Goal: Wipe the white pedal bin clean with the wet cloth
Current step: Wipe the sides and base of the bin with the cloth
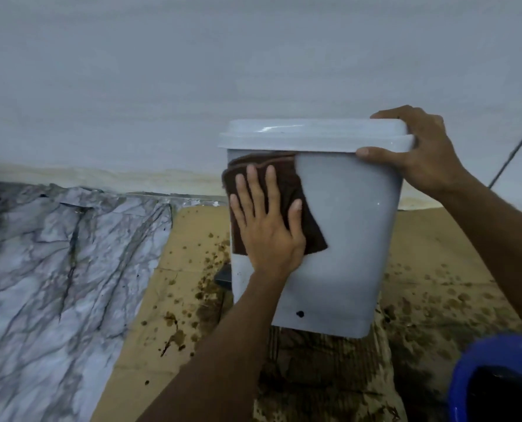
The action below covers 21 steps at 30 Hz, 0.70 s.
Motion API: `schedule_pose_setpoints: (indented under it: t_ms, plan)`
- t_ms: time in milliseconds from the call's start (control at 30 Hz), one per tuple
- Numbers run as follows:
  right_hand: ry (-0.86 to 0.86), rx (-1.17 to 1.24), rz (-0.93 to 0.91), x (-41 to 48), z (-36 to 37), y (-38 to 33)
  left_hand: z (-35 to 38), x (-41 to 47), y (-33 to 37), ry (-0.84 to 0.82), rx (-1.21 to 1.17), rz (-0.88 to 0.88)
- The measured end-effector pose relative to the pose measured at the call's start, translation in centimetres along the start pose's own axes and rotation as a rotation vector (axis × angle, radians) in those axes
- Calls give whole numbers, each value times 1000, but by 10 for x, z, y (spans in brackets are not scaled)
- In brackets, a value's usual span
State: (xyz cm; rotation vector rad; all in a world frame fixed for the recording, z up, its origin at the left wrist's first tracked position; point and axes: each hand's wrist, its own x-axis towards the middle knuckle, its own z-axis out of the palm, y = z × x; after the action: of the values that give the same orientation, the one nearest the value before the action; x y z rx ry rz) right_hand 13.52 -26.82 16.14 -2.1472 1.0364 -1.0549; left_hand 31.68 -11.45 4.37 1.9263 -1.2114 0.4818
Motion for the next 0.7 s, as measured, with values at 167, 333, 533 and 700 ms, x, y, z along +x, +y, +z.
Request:
schedule_pose_setpoints:
  t_ms: [167, 333, 533, 700]
  plan:
    - [19, 28, 4, -6, 0, -5, 9, -101, 2, -77, -18, -263]
    - [11, 22, 8, -11, -3, -5, 16, -145, 5, -262, 53, 151]
    - [5, 42, 23, -8, 0, -7, 10, -74, -9, -75, 23, -49]
    - [11, 11, 32, -10, 1, -6, 23, -102, 19, 94, -167, -738]
